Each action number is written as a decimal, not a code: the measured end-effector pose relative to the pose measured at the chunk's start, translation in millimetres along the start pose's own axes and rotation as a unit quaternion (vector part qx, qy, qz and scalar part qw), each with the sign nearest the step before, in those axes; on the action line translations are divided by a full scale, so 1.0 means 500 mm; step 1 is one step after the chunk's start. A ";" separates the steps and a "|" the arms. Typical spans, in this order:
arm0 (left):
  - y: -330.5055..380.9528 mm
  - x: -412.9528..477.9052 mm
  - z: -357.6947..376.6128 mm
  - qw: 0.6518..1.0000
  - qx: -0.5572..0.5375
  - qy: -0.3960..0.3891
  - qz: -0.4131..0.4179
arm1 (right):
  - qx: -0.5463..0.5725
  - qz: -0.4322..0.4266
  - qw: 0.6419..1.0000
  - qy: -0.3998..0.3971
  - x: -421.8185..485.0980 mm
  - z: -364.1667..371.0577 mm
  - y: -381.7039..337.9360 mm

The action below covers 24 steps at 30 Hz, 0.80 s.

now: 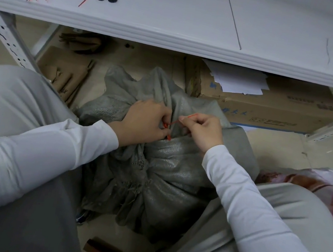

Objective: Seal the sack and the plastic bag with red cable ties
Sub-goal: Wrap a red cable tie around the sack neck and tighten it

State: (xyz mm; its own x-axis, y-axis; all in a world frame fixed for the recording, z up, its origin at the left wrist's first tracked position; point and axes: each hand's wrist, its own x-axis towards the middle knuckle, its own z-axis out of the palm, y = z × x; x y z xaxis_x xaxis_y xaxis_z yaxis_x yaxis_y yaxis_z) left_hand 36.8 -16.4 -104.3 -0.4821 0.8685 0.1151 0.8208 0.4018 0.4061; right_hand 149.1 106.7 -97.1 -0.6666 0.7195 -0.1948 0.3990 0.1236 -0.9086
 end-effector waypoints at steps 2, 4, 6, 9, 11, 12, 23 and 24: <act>0.000 0.000 -0.005 1.000 -0.008 0.002 0.003 | 0.036 0.015 0.999 -0.018 -0.001 0.002 -0.001; -0.001 0.001 -0.008 1.000 -0.014 0.014 -0.003 | 0.076 0.034 0.996 -0.030 -0.002 0.002 -0.004; -0.003 0.005 -0.013 0.999 -0.024 0.020 -0.018 | 0.095 0.045 0.994 -0.041 -0.004 0.001 -0.007; -0.011 0.014 -0.023 0.999 -0.035 -0.014 -0.014 | 0.096 0.055 0.992 -0.057 -0.003 0.004 -0.003; -0.016 0.015 -0.028 0.998 0.001 -0.068 0.001 | 0.073 0.064 0.993 -0.070 0.001 0.007 0.001; -0.018 0.013 -0.027 0.995 0.041 -0.095 0.004 | 0.057 0.070 0.993 -0.079 0.004 0.008 0.003; -0.046 -0.010 -0.046 0.993 0.062 -0.082 -0.059 | -0.020 0.038 0.992 -0.116 0.006 0.088 -0.002; -0.050 -0.012 -0.050 0.993 0.056 -0.077 -0.064 | -0.008 0.037 0.993 -0.116 0.005 0.091 -0.006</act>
State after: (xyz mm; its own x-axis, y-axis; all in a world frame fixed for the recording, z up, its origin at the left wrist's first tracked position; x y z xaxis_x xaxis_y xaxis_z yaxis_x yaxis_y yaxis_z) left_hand 11.7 -39.1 -92.2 -0.5388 0.8392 -0.0738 0.7893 0.5335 0.3041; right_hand 117.8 77.2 -111.8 -0.7614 0.5505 -0.3425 0.4611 0.0884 -0.8829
